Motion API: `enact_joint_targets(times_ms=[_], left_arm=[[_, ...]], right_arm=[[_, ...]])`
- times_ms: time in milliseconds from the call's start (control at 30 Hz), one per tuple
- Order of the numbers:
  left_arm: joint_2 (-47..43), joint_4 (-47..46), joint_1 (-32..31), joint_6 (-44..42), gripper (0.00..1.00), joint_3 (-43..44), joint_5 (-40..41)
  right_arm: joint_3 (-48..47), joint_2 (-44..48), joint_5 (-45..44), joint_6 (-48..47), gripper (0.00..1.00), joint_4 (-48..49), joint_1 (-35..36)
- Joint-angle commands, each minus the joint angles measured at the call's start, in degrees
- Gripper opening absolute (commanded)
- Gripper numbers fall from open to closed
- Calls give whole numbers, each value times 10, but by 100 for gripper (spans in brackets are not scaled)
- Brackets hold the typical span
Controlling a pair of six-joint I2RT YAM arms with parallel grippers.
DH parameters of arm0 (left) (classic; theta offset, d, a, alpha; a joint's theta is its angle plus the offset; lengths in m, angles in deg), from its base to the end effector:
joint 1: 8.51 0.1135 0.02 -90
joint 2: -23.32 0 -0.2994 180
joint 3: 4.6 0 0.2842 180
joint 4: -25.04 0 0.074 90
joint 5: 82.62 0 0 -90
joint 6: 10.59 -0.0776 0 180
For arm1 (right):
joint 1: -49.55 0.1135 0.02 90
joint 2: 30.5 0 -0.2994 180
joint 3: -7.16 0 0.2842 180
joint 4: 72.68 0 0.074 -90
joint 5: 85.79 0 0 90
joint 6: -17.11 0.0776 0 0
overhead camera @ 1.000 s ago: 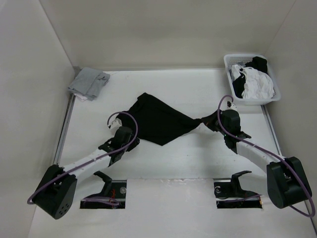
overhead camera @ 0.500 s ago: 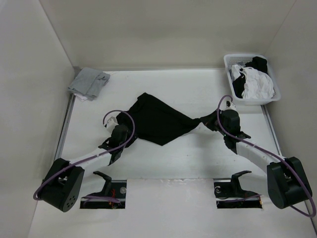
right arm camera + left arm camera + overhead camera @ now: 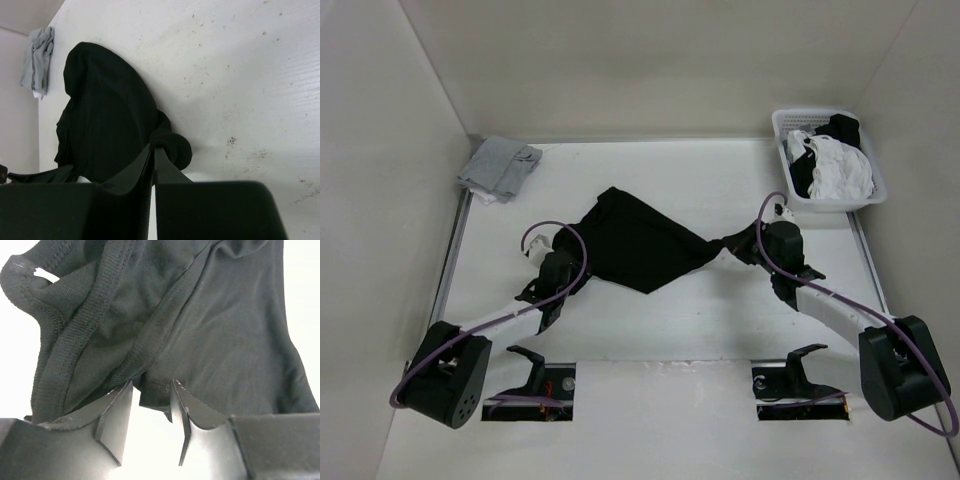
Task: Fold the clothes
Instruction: Flatten the tank top out
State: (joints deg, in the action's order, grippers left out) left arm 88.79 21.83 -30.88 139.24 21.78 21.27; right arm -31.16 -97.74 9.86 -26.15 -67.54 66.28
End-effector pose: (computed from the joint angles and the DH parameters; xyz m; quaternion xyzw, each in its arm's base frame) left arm 0.2265 -0.0731 0.1192 -0.3360 0.8195 -0.2157 0.4111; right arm 0.2768 0.0912 0.1912 0.1906 0.8151 0.3221 0.4423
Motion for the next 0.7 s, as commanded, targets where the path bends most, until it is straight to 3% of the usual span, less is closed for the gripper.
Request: enact_joint_targets(times_ms=[0,333,667], left_arm=[[12,-53,8,-6,35,-2,-11],[1,-47,9,-5,19,-2,-16],[-108,48,5,-4,18,4,-11]], right_arm=[[-7,-3,10,-3,6,41,6],[-5,-3,9,-3,6,43,8],[-7,-7,7,-3,6,40,8]])
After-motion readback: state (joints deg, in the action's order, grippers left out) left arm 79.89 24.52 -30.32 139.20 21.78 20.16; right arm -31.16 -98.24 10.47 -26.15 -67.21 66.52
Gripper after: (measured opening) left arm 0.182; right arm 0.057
